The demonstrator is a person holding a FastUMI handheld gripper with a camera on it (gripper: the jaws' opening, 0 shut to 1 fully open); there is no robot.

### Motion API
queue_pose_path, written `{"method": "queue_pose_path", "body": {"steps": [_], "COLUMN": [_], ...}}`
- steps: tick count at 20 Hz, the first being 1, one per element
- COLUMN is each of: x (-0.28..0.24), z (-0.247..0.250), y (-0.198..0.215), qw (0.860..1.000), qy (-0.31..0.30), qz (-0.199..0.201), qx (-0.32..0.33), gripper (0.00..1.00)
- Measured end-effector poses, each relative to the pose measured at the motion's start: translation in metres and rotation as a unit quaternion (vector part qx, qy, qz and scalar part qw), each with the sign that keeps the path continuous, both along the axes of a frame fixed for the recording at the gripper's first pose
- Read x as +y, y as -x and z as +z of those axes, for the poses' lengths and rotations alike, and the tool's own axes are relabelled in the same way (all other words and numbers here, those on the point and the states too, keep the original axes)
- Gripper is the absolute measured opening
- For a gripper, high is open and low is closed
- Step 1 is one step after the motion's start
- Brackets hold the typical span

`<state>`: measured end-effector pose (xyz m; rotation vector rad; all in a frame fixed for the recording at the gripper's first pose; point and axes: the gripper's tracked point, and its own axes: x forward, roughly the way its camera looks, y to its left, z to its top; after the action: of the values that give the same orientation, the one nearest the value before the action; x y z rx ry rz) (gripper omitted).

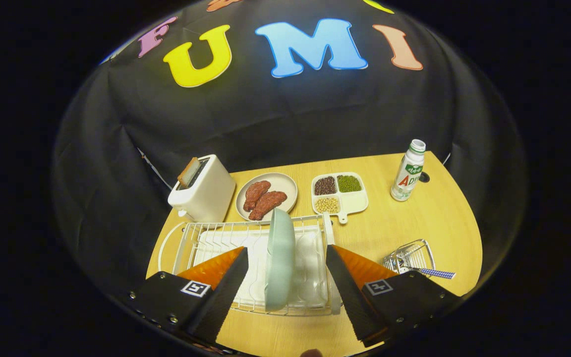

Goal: Take the plate from the dish rack, then take the spoon from the basket and place it into the plate.

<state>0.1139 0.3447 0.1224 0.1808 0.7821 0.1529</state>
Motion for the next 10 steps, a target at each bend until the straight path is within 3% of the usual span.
{"method": "queue_pose_path", "body": {"steps": [10], "x": [0.009], "z": [-0.049], "y": [-0.025], "qw": [0.996], "qy": [0.029], "qz": [-0.042], "qx": [0.078], "gripper": [0.97]}}
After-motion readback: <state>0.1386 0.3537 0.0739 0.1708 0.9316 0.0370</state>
